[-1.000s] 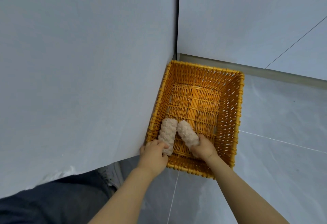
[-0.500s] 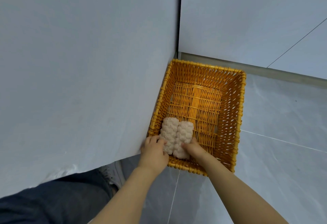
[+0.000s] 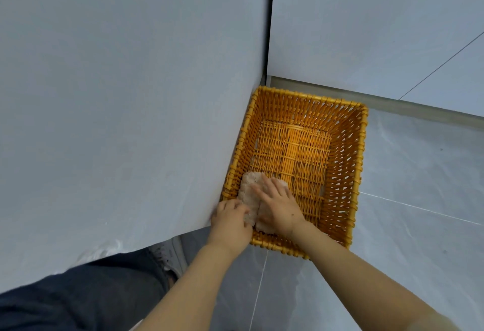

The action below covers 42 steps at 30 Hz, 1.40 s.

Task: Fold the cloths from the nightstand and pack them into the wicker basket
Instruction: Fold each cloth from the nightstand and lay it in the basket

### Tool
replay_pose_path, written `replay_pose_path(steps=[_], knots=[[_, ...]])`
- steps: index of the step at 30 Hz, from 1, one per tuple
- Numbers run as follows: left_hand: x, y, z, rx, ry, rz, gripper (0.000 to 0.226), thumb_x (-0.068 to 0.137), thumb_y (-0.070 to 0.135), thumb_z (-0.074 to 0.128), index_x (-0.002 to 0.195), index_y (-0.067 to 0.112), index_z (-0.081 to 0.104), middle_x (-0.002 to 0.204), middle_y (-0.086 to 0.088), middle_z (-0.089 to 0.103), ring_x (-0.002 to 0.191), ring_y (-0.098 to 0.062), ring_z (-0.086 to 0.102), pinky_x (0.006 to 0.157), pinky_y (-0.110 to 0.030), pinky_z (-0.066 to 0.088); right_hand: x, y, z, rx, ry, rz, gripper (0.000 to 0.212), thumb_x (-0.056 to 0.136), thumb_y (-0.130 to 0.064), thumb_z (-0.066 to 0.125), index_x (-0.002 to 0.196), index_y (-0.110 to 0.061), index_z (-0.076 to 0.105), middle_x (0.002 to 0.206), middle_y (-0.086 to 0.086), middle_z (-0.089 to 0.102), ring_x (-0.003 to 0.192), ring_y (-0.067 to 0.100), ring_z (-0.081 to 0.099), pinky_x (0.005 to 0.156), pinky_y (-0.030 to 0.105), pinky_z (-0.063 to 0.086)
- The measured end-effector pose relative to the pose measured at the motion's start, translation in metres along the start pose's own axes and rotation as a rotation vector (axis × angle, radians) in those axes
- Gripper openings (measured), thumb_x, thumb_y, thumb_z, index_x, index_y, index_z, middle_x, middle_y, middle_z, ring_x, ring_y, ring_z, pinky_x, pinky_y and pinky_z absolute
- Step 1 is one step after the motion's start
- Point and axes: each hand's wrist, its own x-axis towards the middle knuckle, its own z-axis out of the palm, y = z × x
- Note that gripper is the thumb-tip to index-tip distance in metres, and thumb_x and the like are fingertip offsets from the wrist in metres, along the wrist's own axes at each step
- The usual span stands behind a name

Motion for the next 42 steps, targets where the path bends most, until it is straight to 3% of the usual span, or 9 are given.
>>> replay_pose_path(steps=[3,8,13,20,22,25,28,35,42], knots=[[0.0,-0.002,0.0,-0.002,-0.003,-0.006,0.041,0.094,0.02,0.048,0.136,0.022,0.05,0.146,0.002,0.039,0.136,-0.017,0.027,0.115,-0.032,0.026,0.011,0.0,0.003,-0.034,-0.166,-0.019,0.087,0.093,-0.036,0.059,0.155,-0.033,-0.001,0.161,0.006,-0.022,0.149,0.03,-0.013,0.121,0.049,0.004],[0.001,-0.002,-0.002,-0.031,-0.019,-0.003,0.042,0.094,0.018,0.05,0.136,0.02,0.05,0.144,0.002,0.042,0.136,-0.017,0.029,0.115,-0.032,0.027,0.008,-0.006,0.014,-0.004,-0.096,0.036,0.079,0.095,-0.023,0.055,0.156,-0.032,0.005,0.162,0.005,-0.017,0.15,0.03,-0.006,0.121,0.045,0.013],[-0.002,0.001,-0.005,-0.028,-0.042,-0.005,0.04,0.095,0.018,0.048,0.134,0.02,0.051,0.143,0.001,0.044,0.135,-0.018,0.031,0.114,-0.031,0.028,0.002,-0.005,0.011,0.069,-0.06,0.036,0.077,0.093,-0.028,0.057,0.155,-0.032,0.011,0.163,0.003,-0.01,0.15,0.027,-0.005,0.122,0.043,0.006],[-0.016,0.012,-0.022,-0.06,-0.029,0.008,0.038,0.093,0.016,0.048,0.13,0.016,0.054,0.137,-0.002,0.049,0.125,-0.02,0.043,0.104,-0.036,0.04,-0.043,-0.013,-0.022,0.745,0.272,0.219,0.047,0.091,-0.01,0.061,0.137,-0.019,0.052,0.141,0.0,0.051,0.133,0.014,0.044,0.114,0.03,0.033],[-0.025,0.018,-0.032,-0.03,0.035,0.032,0.031,0.092,0.017,0.049,0.123,0.015,0.057,0.131,-0.001,0.051,0.119,-0.02,0.048,0.098,-0.037,0.044,-0.061,-0.02,-0.041,0.991,0.353,0.296,0.038,0.092,-0.009,0.06,0.128,-0.022,0.058,0.13,-0.004,0.059,0.123,0.01,0.053,0.107,0.034,0.044],[-0.045,0.034,-0.048,-0.06,0.12,0.095,0.026,0.092,0.015,0.047,0.115,0.015,0.059,0.126,0.0,0.054,0.115,-0.019,0.049,0.095,-0.037,0.045,-0.087,-0.036,-0.08,1.288,0.416,0.333,0.026,0.095,-0.011,0.058,0.118,-0.024,0.061,0.118,-0.006,0.065,0.113,0.006,0.058,0.088,0.018,0.049],[-0.078,0.053,-0.071,-0.225,0.227,0.15,0.031,0.093,0.015,0.05,0.123,0.02,0.06,0.121,0.01,0.055,0.115,-0.01,0.05,0.097,-0.027,0.042,-0.116,-0.055,-0.121,1.343,0.48,0.239,0.025,0.095,-0.011,0.058,0.118,-0.02,0.064,0.112,-0.005,0.069,0.107,0.004,0.062,0.081,0.01,0.049],[-0.187,0.061,-0.116,-0.785,0.38,0.18,0.023,0.093,0.014,0.059,0.105,0.033,0.066,0.105,0.02,0.064,0.095,0.017,0.055,0.073,0.0,0.041,-0.174,-0.114,-0.191,1.317,0.549,0.003,0.022,0.095,-0.014,0.058,0.114,-0.019,0.066,0.107,-0.005,0.073,0.107,0.009,0.065,0.097,0.028,0.048],[-0.275,0.036,-0.16,-0.949,0.606,0.252,0.027,0.095,0.018,0.058,0.105,0.041,0.066,0.111,0.023,0.064,0.105,0.014,0.055,0.075,0.004,0.04,-0.223,-0.19,-0.226,1.422,0.549,-0.246,0.024,0.098,-0.007,0.049,0.111,-0.01,0.068,0.105,0.01,0.073,0.104,0.024,0.068,0.094,0.037,0.051]])
